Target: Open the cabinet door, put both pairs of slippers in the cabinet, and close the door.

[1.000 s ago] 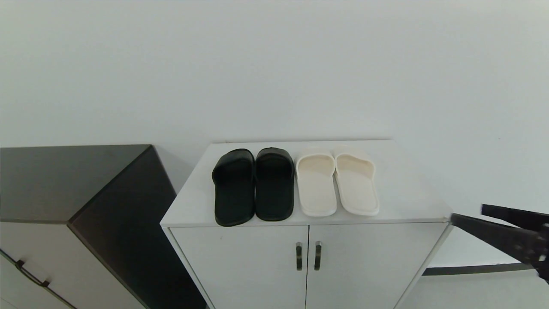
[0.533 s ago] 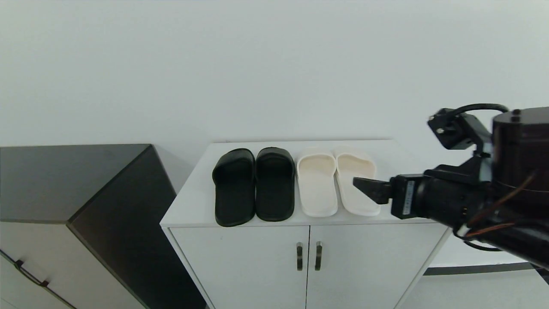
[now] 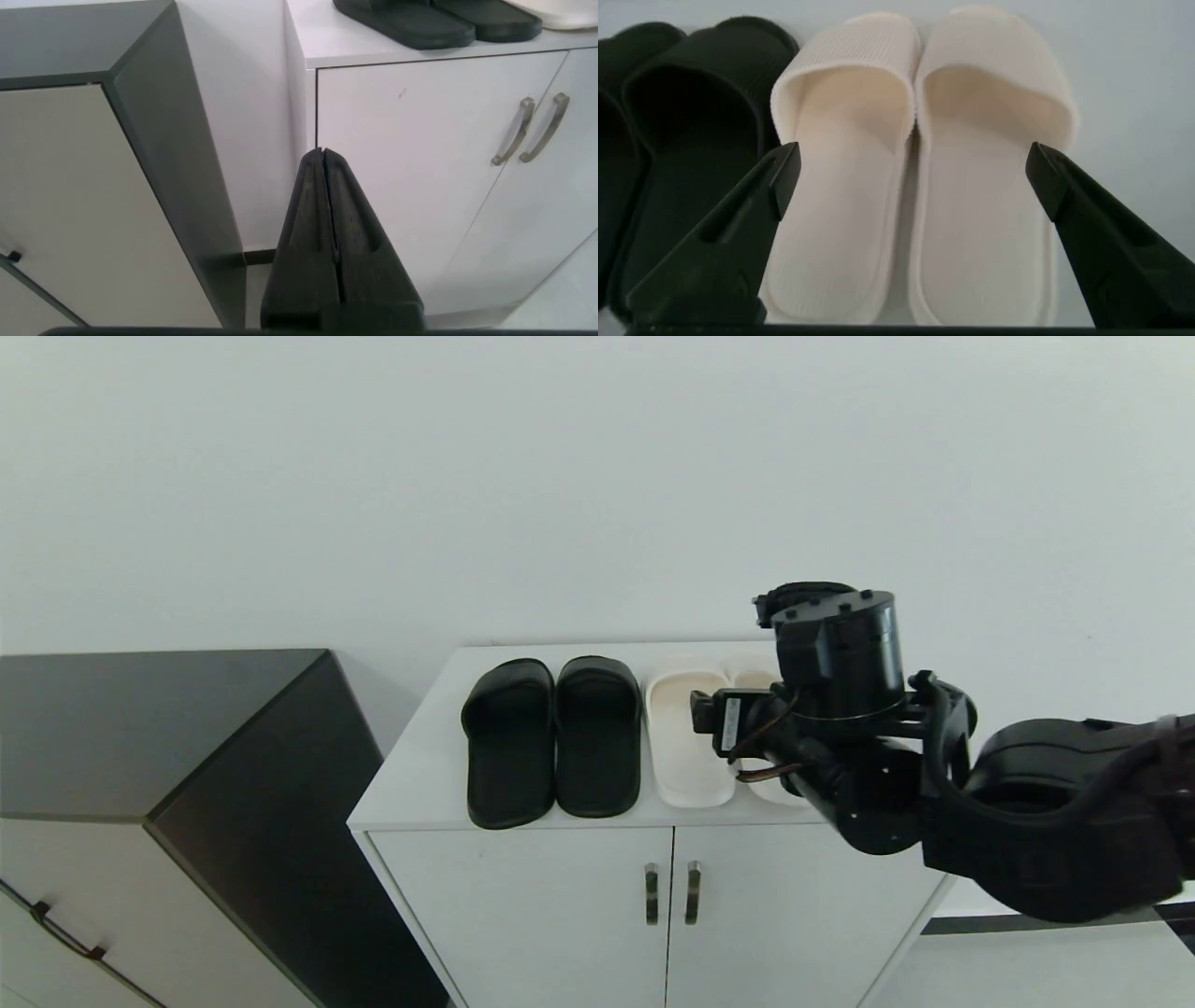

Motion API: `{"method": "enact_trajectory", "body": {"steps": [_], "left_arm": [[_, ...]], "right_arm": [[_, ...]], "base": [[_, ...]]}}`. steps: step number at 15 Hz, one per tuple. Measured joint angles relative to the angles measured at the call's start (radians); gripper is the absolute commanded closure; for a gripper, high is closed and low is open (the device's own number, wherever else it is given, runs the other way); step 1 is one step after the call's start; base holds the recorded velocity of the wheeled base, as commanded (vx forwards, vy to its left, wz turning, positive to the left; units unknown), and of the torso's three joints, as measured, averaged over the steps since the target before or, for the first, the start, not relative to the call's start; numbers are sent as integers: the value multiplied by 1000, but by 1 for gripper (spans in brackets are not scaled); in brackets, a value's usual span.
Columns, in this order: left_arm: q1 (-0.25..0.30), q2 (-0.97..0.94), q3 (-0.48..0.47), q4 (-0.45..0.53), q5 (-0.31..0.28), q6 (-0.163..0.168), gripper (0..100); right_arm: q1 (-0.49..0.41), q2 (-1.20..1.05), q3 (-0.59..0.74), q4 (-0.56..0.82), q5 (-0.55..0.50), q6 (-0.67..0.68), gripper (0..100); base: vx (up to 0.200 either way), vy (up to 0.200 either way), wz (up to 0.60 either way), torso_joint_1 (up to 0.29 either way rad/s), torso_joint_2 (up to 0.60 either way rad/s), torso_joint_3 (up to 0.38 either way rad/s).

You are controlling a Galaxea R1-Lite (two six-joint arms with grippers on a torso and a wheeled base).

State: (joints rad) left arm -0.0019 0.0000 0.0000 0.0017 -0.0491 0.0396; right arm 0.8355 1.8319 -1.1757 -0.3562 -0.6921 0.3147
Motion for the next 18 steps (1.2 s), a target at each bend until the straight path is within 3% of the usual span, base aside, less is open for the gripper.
{"method": "enact_trajectory", "body": {"steps": [8, 13, 14, 18], "left_arm": [[-1, 0, 0, 0, 0, 0, 100], [-1, 0, 0, 0, 0, -3, 100], [-1, 0, 0, 0, 0, -3, 100], [0, 0, 0, 0, 0, -3, 100]], "right_arm": [[-61, 176, -143, -1, -13, -20, 0], [-117, 244, -234, -3, 51, -72, 0], [-130, 251, -247, -2, 56, -88, 100], [-142, 270, -262, -14, 76, -106, 100]], "base": [[0, 0, 0, 0, 0, 0], [0, 0, 0, 0, 0, 0], [0, 0, 0, 0, 0, 0], [0, 0, 0, 0, 0, 0]]}}
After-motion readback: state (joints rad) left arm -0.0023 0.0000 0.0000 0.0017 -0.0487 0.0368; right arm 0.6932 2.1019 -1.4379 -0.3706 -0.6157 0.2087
